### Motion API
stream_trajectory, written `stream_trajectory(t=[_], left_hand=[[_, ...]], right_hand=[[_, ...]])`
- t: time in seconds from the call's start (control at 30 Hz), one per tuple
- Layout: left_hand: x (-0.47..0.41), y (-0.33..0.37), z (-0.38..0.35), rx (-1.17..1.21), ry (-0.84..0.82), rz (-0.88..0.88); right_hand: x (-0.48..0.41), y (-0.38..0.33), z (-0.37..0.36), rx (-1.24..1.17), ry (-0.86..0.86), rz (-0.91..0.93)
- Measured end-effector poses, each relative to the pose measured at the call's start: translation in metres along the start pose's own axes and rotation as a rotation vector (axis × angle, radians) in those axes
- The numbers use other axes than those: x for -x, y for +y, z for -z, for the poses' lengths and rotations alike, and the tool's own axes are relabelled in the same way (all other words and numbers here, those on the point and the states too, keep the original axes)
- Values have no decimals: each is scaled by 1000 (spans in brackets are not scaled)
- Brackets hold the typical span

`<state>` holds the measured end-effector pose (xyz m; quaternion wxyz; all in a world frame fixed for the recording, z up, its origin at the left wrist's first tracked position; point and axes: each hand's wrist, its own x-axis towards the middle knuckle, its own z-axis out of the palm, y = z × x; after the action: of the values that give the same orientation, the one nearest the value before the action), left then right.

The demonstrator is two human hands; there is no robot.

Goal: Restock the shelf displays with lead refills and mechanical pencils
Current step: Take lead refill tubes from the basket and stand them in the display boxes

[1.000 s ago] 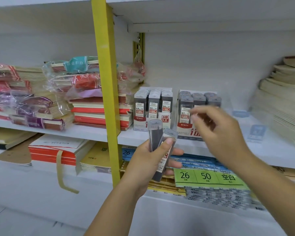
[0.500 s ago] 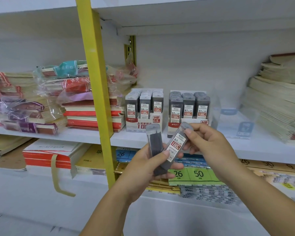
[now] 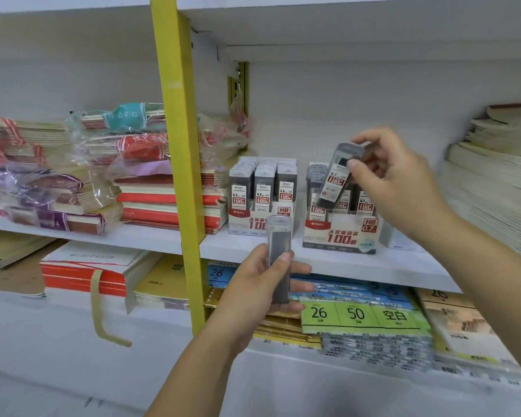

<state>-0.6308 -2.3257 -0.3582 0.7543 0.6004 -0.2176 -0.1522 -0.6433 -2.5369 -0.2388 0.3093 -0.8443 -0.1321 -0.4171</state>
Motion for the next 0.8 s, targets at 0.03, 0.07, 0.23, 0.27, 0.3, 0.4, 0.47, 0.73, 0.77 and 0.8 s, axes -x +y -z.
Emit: stream_trajectory(t=[0.03,0.07,0.23,0.27,0.3,0.4,0.47,0.73,0.77,0.8], left_hand=[[-1,0,1,12,20,-1],[-1,0,2,17,36,-2],[-2,1,2,-21,65,-15],[-2,1,2,-28,70,-20],[-3,2,2,-36,76,-22],[-2,3,1,-61,99,-27],[-2,3,0,-75,106,-32],[-2,3,-4,-252,126,-31],[-1,3,-5,-295,118,-46],[0,3,-7,-328,101,-63]], right_hand=[[-4,2,-3,28,-46,-4],[-8,3,-6,37,-78,-16],[-18,3,-12,59,-141,-88],[-17,4,-14,80,-169,-92],[-15,5,-16,102,-198,-99],[-7,12,-24,214,-227,-63],[-5,15,-27,315,-189,-25],[29,9,-27,257,-51,14],[38,5,-26,125,-91,-16],[46,0,-27,-30,-160,-76]])
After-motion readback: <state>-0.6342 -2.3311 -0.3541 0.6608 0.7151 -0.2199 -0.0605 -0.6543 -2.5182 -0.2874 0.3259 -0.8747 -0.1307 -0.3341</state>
